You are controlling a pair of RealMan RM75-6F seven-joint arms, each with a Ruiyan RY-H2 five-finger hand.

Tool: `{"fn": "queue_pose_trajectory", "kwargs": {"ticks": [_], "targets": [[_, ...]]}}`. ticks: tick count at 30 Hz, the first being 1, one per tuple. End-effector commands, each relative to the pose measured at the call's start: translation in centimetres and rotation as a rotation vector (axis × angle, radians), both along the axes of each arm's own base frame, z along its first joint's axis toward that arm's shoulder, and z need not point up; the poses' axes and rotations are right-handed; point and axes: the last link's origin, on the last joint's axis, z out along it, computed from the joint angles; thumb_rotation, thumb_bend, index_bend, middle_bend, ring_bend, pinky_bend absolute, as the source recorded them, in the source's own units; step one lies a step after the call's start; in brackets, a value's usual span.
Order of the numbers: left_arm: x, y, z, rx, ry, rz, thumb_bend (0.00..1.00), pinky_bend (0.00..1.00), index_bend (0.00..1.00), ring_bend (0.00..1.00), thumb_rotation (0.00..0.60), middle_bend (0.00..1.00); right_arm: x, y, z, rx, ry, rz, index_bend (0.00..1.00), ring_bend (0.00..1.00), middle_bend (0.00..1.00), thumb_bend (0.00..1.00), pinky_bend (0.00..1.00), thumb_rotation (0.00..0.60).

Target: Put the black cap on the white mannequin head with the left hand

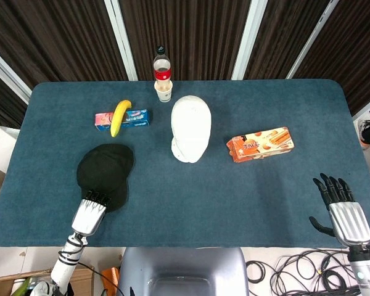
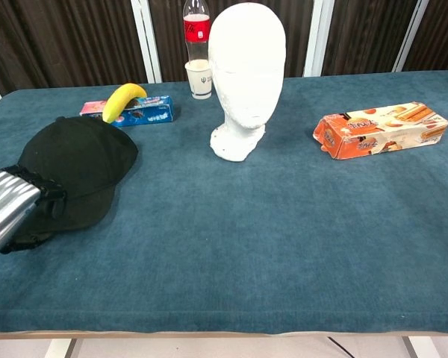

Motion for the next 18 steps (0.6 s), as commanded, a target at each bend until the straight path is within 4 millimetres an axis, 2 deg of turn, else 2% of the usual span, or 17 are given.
{"fn": "queue_pose_trajectory", "kwargs": {"ticks": [1, 11, 18], "targets": [[0.7, 0.7, 0.7, 0.044, -0.019, -0.036, 0.43, 0.50, 0.71, 0.58, 0.600, 0.68, 0.0, 0.0, 0.0, 0.002, -0.001, 0.000, 0.00, 0.00, 0.00, 0.17, 0.00, 0.600], [1.5, 2.1, 5.0, 0.216, -0.028, -0.160, 0.49, 0.50, 0.73, 0.59, 0.600, 0.71, 0.0, 0.1, 0.1, 0.008, -0.005, 0.003, 0.00, 0.00, 0.00, 0.17, 0.00, 0.600], [2.5, 3.5, 10.3, 0.419, -0.018, -0.300, 0.52, 0.50, 0.73, 0.60, 0.600, 0.71, 0.0, 0.2, 0.2, 0.008, -0.009, 0.006, 0.00, 0.00, 0.00, 0.17, 0.00, 0.600]]}}
